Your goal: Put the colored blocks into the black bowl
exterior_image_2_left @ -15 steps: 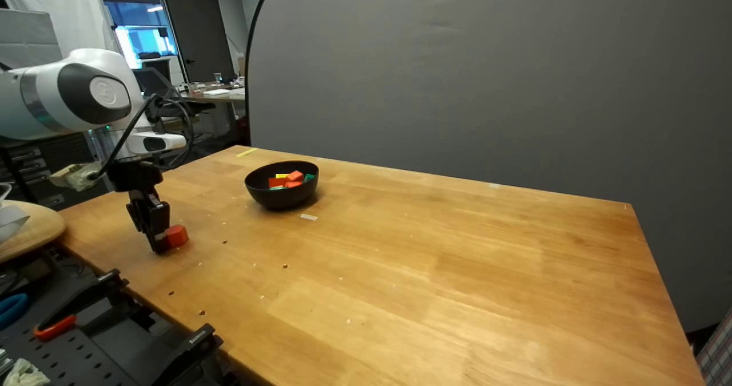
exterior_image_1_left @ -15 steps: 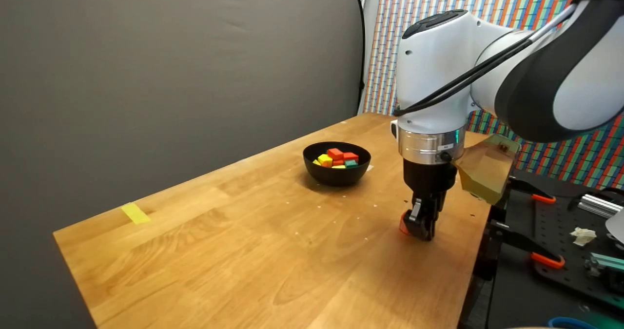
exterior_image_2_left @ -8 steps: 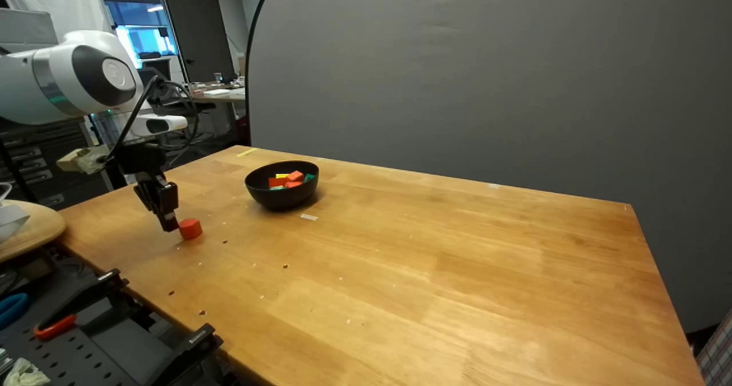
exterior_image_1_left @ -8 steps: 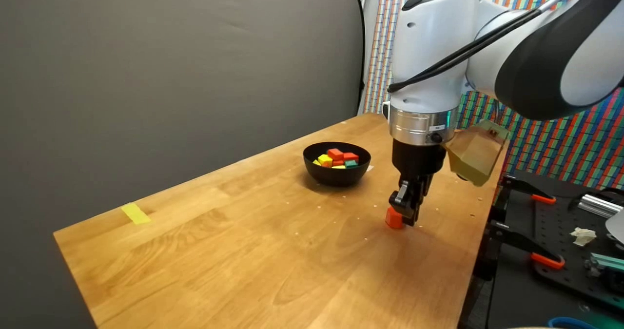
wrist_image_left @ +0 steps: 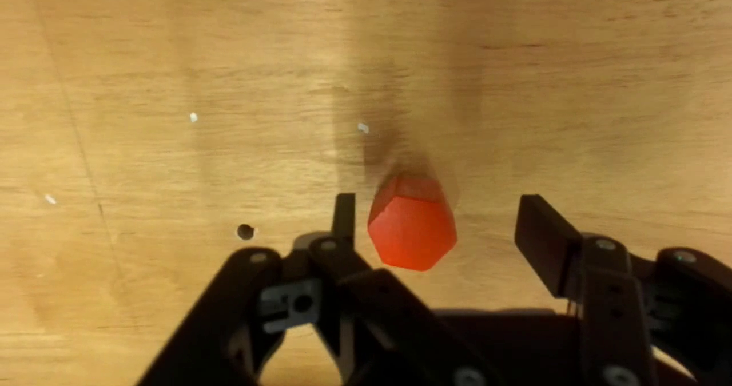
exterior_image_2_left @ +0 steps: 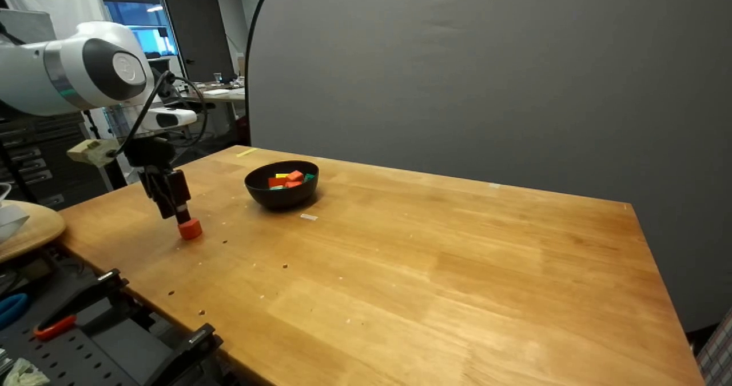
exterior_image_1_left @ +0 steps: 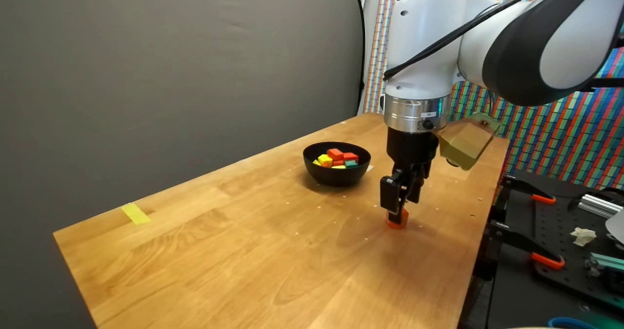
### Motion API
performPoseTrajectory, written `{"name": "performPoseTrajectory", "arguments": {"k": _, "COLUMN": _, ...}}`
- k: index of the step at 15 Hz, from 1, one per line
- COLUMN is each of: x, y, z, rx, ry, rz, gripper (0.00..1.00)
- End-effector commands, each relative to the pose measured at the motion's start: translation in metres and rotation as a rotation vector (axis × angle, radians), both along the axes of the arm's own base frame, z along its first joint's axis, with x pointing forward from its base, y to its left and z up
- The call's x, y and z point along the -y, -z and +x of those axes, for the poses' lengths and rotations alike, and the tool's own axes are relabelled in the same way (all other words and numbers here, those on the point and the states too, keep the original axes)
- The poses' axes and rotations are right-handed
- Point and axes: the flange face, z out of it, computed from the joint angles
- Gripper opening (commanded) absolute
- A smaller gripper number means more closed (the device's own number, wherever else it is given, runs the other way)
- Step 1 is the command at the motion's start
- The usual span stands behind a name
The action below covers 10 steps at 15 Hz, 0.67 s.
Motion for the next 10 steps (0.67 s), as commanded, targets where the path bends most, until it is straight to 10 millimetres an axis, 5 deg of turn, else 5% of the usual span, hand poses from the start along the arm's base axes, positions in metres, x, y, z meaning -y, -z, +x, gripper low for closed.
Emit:
{"name": "performPoseTrajectory", "arguments": {"k": 1, "x": 0.007, "y": 0.013, "z": 0.019, "rx": -0.032, "ry": -0.009, "rz": 0.027, "gripper": 1.00}}
{"name": "performPoseTrajectory", "arguments": {"k": 2, "x": 0.010, "y": 0.018, "z": 0.022, "rx": -0.044, "ry": -0.010, "rz": 0.029, "gripper": 0.99}}
{"name": "performPoseTrajectory", "arguments": {"k": 3, "x": 0.010, "y": 0.021, "z": 0.023, "rx": -0.057, "ry": -0.017, "rz": 0.036, "gripper": 0.72}}
{"name": "performPoseTrajectory", "arguments": {"k": 5, "x": 0.008, "y": 0.024, "z": 0.022, "rx": -0.080, "ry": -0.030, "rz": 0.047, "gripper": 0.70}}
{"name": "performPoseTrajectory", "arguments": {"k": 10, "x": -0.001, "y": 0.018, "z": 0.011, "rx": -0.098, "ry": -0.054, "rz": 0.082, "gripper": 0.30}}
